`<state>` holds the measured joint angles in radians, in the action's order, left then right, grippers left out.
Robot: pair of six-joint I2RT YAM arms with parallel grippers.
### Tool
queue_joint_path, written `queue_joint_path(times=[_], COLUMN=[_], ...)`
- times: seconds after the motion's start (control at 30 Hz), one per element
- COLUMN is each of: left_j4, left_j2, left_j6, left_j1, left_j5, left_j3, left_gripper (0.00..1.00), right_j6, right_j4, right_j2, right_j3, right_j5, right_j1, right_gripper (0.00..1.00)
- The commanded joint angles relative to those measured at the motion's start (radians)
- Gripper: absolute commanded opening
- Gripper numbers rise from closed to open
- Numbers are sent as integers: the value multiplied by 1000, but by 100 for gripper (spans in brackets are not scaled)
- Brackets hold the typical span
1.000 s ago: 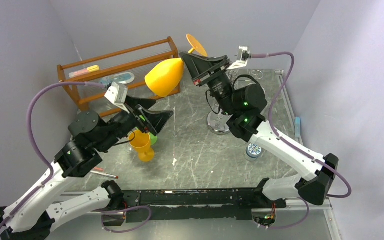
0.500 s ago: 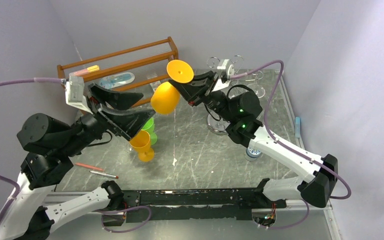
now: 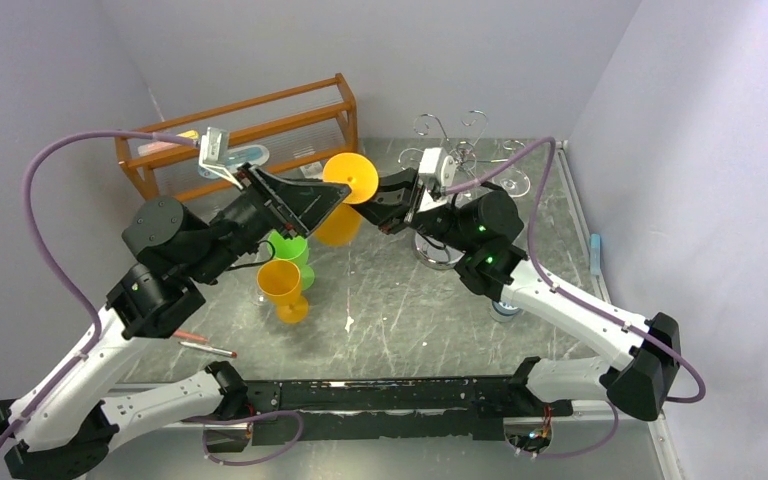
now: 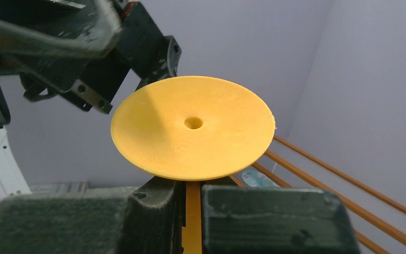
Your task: Place the wine glass upside down on the wine glass rack
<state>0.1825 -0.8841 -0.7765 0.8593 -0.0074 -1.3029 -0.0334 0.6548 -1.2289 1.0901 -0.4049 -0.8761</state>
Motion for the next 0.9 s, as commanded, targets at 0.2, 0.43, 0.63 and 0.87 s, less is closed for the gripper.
queue_joint_path(times=[0.2,0.43,0.63,0.87], left_j4=[64,95,74,56], left_j2=[31,17,11,-3], left_j6=[-15,-34,-49,-37], left_j1=[3,3,3,4], left_j5=[-139,-107,-74,-42], left_j3=[-53,-40,-8,-5], left_gripper=[65,59,45,14], right_j6=[102,105,99,37], right_j4=[-54,-55,-50,-67], right_j2=[13,10,-3,-2], right_j3=[18,24,30,38], right_j5=[-106,-109,-114,-117], right_j1=[-8,-7,-8,-8], right_gripper=[0,0,0,0])
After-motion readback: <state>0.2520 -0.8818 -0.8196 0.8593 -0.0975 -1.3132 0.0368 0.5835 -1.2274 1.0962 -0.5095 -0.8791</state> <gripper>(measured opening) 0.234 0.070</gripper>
